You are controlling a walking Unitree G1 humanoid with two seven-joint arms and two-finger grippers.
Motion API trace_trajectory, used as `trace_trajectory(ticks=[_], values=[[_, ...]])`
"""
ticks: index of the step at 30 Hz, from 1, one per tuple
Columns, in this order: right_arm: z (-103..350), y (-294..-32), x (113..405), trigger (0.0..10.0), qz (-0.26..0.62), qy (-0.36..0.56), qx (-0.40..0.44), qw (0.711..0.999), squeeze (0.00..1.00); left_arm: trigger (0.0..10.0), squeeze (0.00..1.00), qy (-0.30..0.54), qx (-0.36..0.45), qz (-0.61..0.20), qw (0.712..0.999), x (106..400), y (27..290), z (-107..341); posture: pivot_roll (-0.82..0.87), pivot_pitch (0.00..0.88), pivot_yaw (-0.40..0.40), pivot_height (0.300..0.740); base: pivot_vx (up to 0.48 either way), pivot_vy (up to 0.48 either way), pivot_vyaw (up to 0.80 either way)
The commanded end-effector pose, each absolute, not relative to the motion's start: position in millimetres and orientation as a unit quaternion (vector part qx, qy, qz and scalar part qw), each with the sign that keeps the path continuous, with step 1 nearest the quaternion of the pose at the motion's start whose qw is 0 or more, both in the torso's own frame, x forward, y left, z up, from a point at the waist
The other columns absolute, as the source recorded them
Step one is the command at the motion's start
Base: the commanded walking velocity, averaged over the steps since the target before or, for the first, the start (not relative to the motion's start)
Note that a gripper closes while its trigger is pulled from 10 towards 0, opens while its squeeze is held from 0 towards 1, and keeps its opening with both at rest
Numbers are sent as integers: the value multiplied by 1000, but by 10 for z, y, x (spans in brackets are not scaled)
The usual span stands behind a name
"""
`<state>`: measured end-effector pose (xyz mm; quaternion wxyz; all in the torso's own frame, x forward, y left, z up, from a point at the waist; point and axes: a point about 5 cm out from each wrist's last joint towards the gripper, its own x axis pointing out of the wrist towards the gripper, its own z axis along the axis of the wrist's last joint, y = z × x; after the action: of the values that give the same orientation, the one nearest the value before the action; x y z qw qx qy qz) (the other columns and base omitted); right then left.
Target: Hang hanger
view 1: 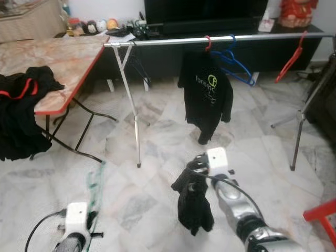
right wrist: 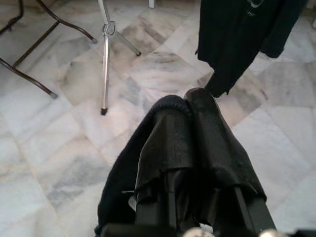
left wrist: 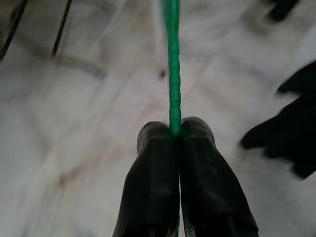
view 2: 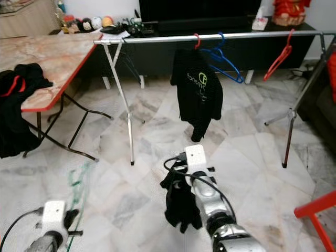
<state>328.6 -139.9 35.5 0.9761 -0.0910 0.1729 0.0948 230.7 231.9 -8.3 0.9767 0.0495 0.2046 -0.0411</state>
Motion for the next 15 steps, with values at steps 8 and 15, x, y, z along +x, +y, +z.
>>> trace_trajectory(ticks=[8, 15], values=[[547, -1329, 3425, 10000, 132, 142, -162, 968, 0, 10000, 0, 191, 60, -89, 976, 2368, 2348, 105, -62, 0, 99, 740, 0, 0, 0], [774, -1262, 3606, 10000, 168, 139, -220, 951, 0, 10000, 0, 233, 124, -360, 895, 2250, 2102, 585, -48, 0, 93, 740, 0, 0, 0]])
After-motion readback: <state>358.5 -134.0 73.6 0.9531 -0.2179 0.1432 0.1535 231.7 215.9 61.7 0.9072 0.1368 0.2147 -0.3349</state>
